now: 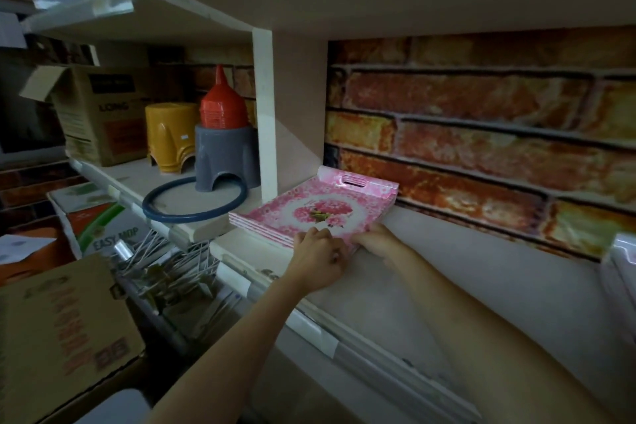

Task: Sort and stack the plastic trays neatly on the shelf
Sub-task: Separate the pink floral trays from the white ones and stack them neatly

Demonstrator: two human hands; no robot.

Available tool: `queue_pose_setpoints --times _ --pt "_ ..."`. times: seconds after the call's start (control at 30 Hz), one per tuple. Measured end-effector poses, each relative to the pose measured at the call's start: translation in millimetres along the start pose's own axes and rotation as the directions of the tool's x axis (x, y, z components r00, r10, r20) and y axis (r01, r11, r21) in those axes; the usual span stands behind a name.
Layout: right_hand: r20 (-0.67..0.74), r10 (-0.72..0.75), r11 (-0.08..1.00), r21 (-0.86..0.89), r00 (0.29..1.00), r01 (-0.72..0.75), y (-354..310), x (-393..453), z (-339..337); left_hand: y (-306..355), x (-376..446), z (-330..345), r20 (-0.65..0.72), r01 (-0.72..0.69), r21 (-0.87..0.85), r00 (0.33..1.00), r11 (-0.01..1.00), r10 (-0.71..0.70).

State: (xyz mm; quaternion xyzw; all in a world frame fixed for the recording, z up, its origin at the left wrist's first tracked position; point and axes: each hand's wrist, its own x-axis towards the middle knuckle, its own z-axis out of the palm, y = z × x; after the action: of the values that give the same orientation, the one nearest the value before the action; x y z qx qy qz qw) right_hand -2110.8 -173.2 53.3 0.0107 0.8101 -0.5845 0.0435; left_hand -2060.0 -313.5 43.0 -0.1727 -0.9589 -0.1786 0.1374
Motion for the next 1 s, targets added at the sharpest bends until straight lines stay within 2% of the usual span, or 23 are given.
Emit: queue_pose_setpoints --times 0.1,0.23,0.37,0.5,0.63,0.73,0.8,0.9,1.0 --pt "0.024 -0.058 0.994 -0.089 0.998 0.060 -2.9 -2.8 -9.8 16.6 9.8 -5.5 0.020 0.034 0.033 0.999 0.999 -0.035" --pt "0.013 -0.056 0.975 -0.215 0.998 0.058 -35.5 -43.1 -44.5 56.4 22.7 -4.2 -0.004 0.008 -0.074 1.000 0.997 -0.008" --pt "-0.152 -0.010 0.952 -0.305 0.988 -0.037 -47.1 -77.5 -113.2 121.8 32.3 3.3 0.044 -0.073 -0.261 0.995 0.963 0.088" --pt "-0.269 0.060 0.905 -0.393 0.961 -0.166 -34.2 -120.8 -188.9 192.2 30.4 12.7 0.086 -0.142 -0.467 0.975 0.873 0.205" --pt "-0.386 0.094 0.864 -0.427 0.918 -0.268 -11.4 -176.9 -257.8 262.2 19.2 15.0 0.081 -0.261 -0.561 0.927 0.786 0.366" --pt "-0.469 0.167 0.885 -0.317 0.867 -0.342 10.1 -218.5 -301.7 313.6 6.9 16.6 0.069 -0.321 -0.594 0.894 0.738 0.444" --pt "-0.497 0.186 0.895 -0.270 0.848 -0.355 21.4 -245.0 -327.7 348.7 -2.9 16.2 0.122 -0.334 -0.586 0.865 0.739 0.487" --pt "-0.538 0.174 0.860 -0.325 0.825 -0.393 36.9 -283.0 -360.7 401.0 -24.7 18.7 0.202 -0.406 -0.542 0.787 0.736 0.583" --pt "-0.574 0.167 0.858 -0.316 0.802 -0.404 49.2 -316.9 -388.5 446.7 -47.4 23.1 0.219 -0.484 -0.519 0.721 0.704 0.657"
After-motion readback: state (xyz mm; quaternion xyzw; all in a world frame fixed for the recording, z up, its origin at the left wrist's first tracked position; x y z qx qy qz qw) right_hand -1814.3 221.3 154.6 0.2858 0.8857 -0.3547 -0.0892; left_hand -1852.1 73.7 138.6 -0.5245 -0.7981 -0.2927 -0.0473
